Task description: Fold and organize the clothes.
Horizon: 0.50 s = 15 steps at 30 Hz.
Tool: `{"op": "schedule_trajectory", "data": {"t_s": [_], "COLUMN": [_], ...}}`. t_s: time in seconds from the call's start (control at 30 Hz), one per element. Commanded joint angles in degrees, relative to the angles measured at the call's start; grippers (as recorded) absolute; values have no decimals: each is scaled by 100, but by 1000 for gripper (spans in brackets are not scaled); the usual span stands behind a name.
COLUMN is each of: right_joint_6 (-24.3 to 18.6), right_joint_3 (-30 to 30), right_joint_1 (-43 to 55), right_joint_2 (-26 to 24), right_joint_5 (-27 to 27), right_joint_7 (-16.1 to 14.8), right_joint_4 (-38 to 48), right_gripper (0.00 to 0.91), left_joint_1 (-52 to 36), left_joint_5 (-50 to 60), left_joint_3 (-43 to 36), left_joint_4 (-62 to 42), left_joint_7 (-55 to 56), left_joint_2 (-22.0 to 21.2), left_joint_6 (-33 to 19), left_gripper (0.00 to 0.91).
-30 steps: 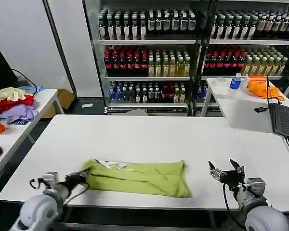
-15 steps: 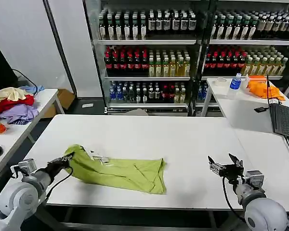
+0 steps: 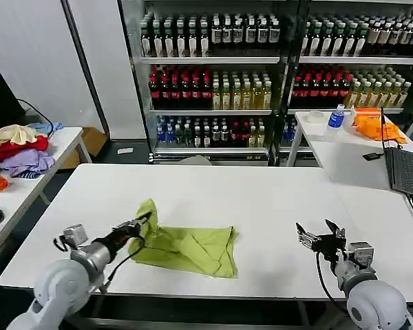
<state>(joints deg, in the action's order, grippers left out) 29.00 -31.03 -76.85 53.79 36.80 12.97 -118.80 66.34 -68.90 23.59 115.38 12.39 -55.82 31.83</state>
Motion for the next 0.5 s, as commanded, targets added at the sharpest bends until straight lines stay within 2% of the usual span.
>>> {"op": "schedule_trajectory", "data": {"t_s": [0.03, 0.33, 0.4, 0.43, 0.5], "right_joint_6": [10, 15, 22, 24, 28], "right_joint_3": [81, 67, 54, 52, 53], "right_joint_1": [138, 131, 129, 129, 136], "right_joint_2": [65, 99, 120, 130, 153], "right_joint_5": [-14, -23, -32, -35, -51], "right_joint_7": [10, 21, 39, 41, 40], "right_joint_4": [67, 60, 68, 73, 96], "right_gripper": [907, 907, 907, 907, 907], "left_joint_1": [-510, -692, -709, -714, -736], "left_joint_5": [-203, -60, 12, 25, 59], "left_joint_3": [-1302, -1861, -1931, -1957, -2000], "left_joint_4": [-187, -316, -330, -335, -374], "left_joint_7": [198, 253, 228, 210, 147], "left_joint_2": [-349, -434, -462, -483, -518], "left_joint_6": [-45, -115, -122, -125, -139], "left_gripper": [20, 20, 161, 464, 856]}}
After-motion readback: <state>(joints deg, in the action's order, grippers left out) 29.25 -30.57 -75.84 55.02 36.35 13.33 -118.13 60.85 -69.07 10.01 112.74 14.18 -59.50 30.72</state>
